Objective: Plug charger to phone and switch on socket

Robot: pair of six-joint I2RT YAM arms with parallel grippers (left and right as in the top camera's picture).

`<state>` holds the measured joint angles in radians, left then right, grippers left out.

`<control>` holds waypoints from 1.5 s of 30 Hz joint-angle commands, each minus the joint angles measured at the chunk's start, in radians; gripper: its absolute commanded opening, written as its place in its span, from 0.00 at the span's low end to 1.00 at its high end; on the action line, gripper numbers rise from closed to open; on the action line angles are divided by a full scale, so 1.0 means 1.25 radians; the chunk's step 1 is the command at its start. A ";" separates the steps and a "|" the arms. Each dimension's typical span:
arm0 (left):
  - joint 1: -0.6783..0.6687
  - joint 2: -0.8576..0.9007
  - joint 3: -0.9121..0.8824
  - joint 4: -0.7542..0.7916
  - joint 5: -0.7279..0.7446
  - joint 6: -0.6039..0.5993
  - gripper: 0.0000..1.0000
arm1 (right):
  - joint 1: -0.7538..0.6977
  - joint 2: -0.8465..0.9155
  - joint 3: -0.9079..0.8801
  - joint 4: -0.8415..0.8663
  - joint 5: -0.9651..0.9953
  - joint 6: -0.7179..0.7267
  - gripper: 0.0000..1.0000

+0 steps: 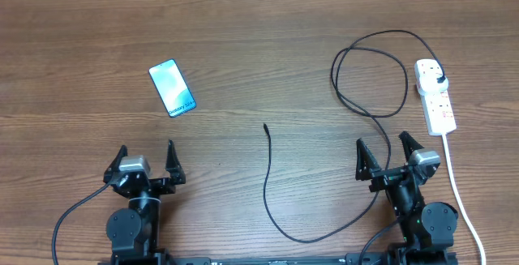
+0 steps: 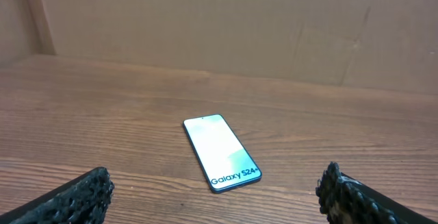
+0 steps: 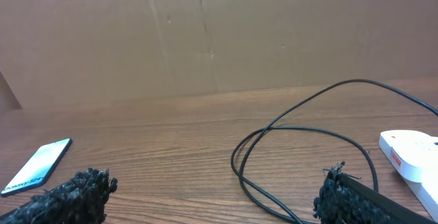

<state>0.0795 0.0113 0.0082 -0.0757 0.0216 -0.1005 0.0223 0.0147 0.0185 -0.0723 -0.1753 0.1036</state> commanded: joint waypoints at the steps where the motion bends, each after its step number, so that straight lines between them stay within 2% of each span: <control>1: 0.005 -0.005 0.008 -0.002 0.025 0.009 1.00 | 0.005 -0.009 -0.008 0.002 0.009 -0.006 1.00; 8: 0.005 0.020 0.096 -0.077 -0.005 0.009 1.00 | 0.005 -0.009 -0.008 0.002 0.009 -0.006 1.00; 14: 0.005 0.167 0.194 -0.080 -0.005 0.009 1.00 | 0.005 -0.009 -0.008 0.002 0.008 -0.006 1.00; 19: 0.005 0.365 0.324 -0.092 -0.004 0.005 1.00 | 0.005 -0.009 -0.008 0.002 0.009 -0.006 1.00; 23: 0.004 0.552 0.478 -0.168 -0.002 -0.021 1.00 | 0.005 -0.009 -0.008 0.002 0.009 -0.006 1.00; 26: 0.004 0.705 0.625 -0.279 0.003 -0.030 1.00 | 0.005 -0.009 -0.008 0.002 0.008 -0.006 1.00; 27: 0.004 0.790 0.714 -0.346 0.021 -0.026 1.00 | 0.005 -0.009 -0.008 0.002 0.008 -0.006 1.00; 31: 0.004 0.959 0.903 -0.494 0.069 0.030 1.00 | 0.005 -0.009 -0.008 0.002 0.009 -0.006 1.00; 40: 0.004 1.048 0.922 -0.551 0.107 0.023 1.00 | 0.005 -0.009 -0.008 0.002 0.009 -0.006 1.00; 44: 0.005 1.059 0.924 -0.569 0.081 -0.020 1.00 | 0.005 -0.009 -0.008 0.002 0.009 -0.006 1.00; 45: 0.004 1.067 0.936 -0.582 0.027 -0.041 1.00 | 0.005 -0.009 -0.008 0.002 0.009 -0.006 1.00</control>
<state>0.0795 1.3239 1.1400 -0.7849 0.1307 -0.1020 0.0223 0.0109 0.0185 -0.0734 -0.1749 0.1036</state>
